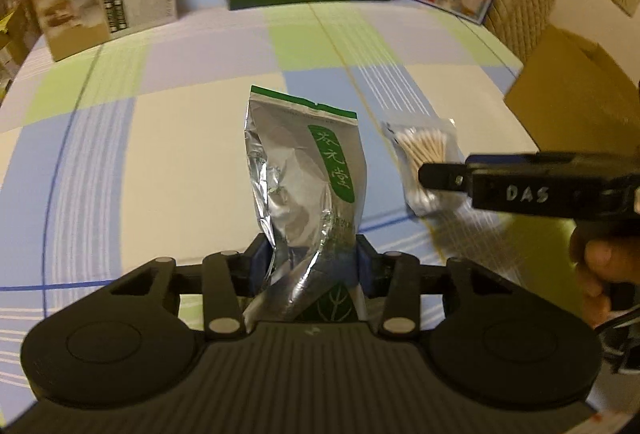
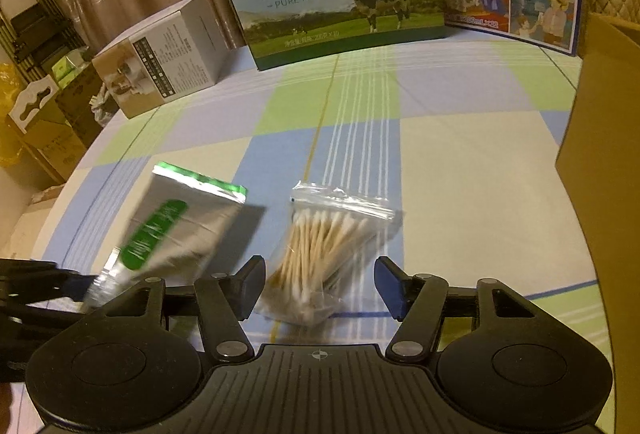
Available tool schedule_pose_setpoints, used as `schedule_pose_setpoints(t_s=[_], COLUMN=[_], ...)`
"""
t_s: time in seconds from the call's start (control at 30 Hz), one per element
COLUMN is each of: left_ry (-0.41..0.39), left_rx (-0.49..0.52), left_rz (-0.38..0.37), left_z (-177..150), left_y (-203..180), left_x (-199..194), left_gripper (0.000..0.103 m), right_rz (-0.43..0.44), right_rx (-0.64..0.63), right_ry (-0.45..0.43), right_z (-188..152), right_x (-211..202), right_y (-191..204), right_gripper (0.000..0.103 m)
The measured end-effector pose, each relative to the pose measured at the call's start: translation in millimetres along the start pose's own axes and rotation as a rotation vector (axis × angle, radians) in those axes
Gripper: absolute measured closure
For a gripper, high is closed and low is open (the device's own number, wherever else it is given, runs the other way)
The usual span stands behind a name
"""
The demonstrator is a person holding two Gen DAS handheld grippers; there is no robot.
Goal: Organize objects
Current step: 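Grasp the silver tea pouch with the left tool while the right tool grasps the cotton swab bag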
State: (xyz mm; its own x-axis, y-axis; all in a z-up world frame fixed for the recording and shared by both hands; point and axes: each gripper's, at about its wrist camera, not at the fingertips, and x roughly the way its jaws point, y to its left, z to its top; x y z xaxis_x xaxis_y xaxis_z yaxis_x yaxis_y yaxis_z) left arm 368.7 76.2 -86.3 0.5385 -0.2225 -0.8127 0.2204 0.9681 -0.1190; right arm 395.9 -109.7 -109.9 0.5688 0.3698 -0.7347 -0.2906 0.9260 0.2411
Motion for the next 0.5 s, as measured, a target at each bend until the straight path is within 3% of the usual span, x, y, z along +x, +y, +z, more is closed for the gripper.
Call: schedule_pose_setpoints(t_s=[0.23,0.33,0.5], left_ry=[0.004,0.011,0.014], left_rx=[-0.034,-0.038,-0.039], left_rz=[-0.002,0.001,0.003], left_z=[-1.7,-3.3,-5.0], left_y=[6.8,7.7,5.6], left_x=[2.3,3.7,4.7], left_gripper=[0.064,0.064,0.064], right_rz=[-0.027,-0.049,-0.063], right_rx=[-0.064,-0.112,-0.152], right_ry=[-0.012,-0.017,-0.017], right_z=[-2.8,-4.8,-9.4], right_x=[14.5,17.2,14.8], right_y=[13.6,18.2,20.1], right_gripper=[0.049,0.069,0.081])
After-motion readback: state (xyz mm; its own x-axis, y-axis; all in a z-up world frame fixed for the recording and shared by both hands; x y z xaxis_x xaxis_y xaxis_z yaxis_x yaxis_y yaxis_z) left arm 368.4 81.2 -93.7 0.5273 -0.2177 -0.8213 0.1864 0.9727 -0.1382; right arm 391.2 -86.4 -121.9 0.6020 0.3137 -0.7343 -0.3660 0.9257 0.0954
